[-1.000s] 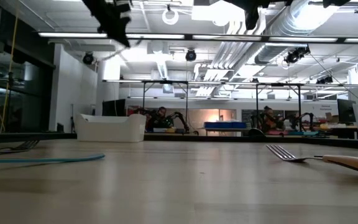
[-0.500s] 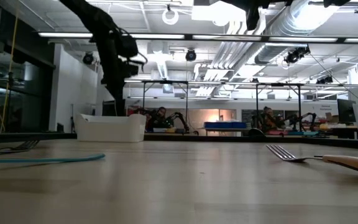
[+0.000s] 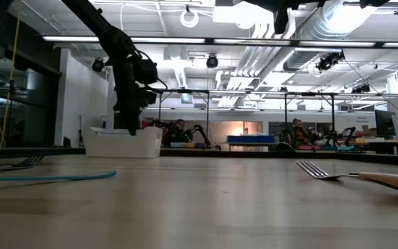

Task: Sort silverware by color (type)
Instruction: Put the blue fork into the white bin

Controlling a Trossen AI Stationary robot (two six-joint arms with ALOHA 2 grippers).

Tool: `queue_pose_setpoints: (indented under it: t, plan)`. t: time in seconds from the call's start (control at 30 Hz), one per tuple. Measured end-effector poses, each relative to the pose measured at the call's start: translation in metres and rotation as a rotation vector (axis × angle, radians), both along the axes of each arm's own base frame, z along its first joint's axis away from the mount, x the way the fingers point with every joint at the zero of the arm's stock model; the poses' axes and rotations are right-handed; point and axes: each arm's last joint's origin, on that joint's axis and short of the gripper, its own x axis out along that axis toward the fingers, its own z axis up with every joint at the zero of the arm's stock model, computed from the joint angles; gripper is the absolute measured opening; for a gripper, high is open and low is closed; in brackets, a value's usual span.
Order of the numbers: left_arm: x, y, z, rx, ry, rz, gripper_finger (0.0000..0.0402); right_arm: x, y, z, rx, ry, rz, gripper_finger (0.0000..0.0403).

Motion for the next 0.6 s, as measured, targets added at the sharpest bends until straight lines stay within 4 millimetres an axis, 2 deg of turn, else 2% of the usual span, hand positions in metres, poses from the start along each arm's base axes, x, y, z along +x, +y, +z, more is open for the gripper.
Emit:
queue_pose_setpoints:
  t: [0.2,0.43,0.6]
  plan:
    - [0.004,0.004,0.000,0.042,-0.031,-0.009,0.0000,0.000,0.000,-0.003,0.051,0.020,-0.001,0.0005]
    - [0.008,0.007,-0.020,-0.003,0.007,-0.012,0.0000,0.000,0.000,-0.007,0.081,0.057,-0.003,0.0005]
    - [0.011,0.008,-0.023,0.006,0.003,-0.022,0.0000,0.000,0.000,-0.007,0.081,0.057,-0.003,0.0005]
